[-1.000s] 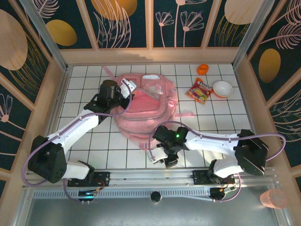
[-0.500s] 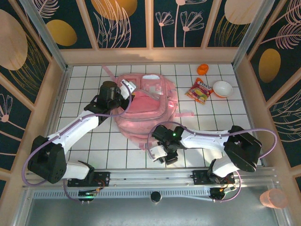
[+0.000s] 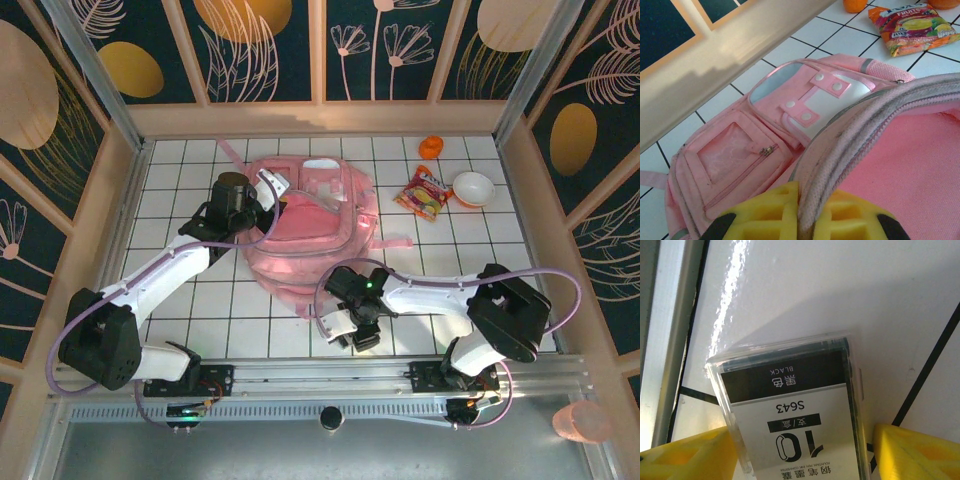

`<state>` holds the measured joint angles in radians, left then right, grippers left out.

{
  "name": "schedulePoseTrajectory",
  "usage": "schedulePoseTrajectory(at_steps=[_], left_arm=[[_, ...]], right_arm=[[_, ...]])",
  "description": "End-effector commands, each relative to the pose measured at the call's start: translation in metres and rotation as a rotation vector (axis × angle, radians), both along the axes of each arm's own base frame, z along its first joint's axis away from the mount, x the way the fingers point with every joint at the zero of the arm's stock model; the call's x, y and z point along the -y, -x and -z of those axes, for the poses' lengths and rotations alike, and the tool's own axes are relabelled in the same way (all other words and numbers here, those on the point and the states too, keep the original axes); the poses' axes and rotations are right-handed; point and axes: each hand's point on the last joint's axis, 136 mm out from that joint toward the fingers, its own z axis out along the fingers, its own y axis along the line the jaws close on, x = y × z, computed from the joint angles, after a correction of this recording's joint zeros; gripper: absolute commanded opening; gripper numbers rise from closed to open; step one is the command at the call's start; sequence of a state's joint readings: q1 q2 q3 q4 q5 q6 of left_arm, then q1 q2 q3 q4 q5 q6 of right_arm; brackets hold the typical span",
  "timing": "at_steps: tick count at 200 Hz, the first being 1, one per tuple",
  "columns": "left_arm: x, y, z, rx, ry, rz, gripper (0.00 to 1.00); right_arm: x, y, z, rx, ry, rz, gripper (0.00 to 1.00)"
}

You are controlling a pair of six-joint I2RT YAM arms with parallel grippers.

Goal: Pack the student bag

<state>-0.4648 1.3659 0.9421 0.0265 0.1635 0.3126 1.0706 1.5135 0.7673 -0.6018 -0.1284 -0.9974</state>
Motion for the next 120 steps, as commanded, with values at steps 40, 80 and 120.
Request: schedulePoseTrajectory(at_steps=[40,80,120], left_arm=[[0.005,-0.001,-0.04,0.091,0.117,0.009,0.0],[0.009,0.004,-0.043,0.078,0.138,0.033,0.0],[0.012,0.008,-0.044,0.063,0.163,0.05,0.0]], right_arm=[[0.012,0.007,0.013,-0.07,0.083,0.009,0.57],[-0.003,-0.01,-0.021,-0.103,0.014,0.094,0.46],[-0.017,-0.031,-0.059,-0.052,-0.064,0.128,0.43]])
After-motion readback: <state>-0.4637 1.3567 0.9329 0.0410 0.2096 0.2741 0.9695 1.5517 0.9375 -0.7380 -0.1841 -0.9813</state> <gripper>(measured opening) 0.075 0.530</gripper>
